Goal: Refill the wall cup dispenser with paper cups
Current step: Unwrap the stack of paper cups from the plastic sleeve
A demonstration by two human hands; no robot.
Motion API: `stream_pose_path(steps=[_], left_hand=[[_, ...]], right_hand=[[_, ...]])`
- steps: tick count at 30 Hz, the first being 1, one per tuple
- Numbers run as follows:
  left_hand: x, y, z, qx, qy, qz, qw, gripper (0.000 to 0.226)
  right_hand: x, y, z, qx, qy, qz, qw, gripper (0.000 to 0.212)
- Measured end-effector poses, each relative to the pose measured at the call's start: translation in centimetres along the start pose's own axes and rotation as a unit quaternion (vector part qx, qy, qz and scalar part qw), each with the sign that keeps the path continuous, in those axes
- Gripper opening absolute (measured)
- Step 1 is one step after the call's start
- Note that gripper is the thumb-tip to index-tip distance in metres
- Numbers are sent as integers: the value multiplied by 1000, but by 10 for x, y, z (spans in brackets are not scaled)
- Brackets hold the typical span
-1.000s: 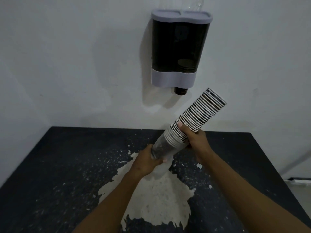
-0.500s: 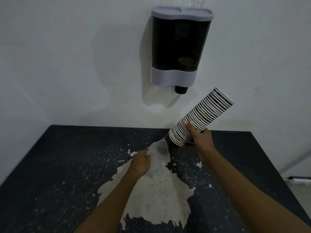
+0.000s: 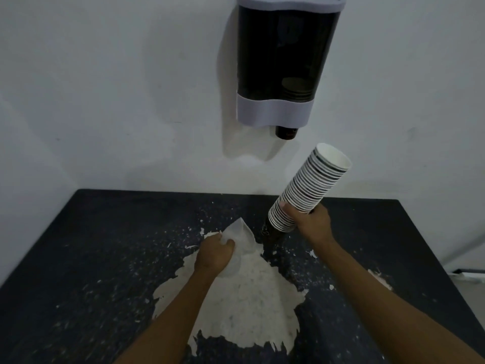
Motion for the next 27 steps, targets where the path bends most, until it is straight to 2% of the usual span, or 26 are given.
stream_pose_path(steps=[3,9,14,27], left_hand=[[1,2,2,24,-18,-16,999,22],[6,-2,-8,31,-93,10,995,25],[7,-7,-2,42,-50,19,998,10],[30,-3,-6,97,-22,16,995,25]], right_hand=[[4,-13,-6,48,27,18,998,65],[13,-43,-22,96,53,77,991,66],[12,-44,-25,103,69,89,988,63],[33,-38,-59,135,-5,129,982,105]])
Point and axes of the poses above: each hand's wrist, its own x-axis away from the middle knuckle, its own y-axis out of the back of the hand, z = x × y, the point moved 10 cm from there along -x, towards the middle knuckle, and after that the axes turned 11 degrees about x, right-handed, at the moved point
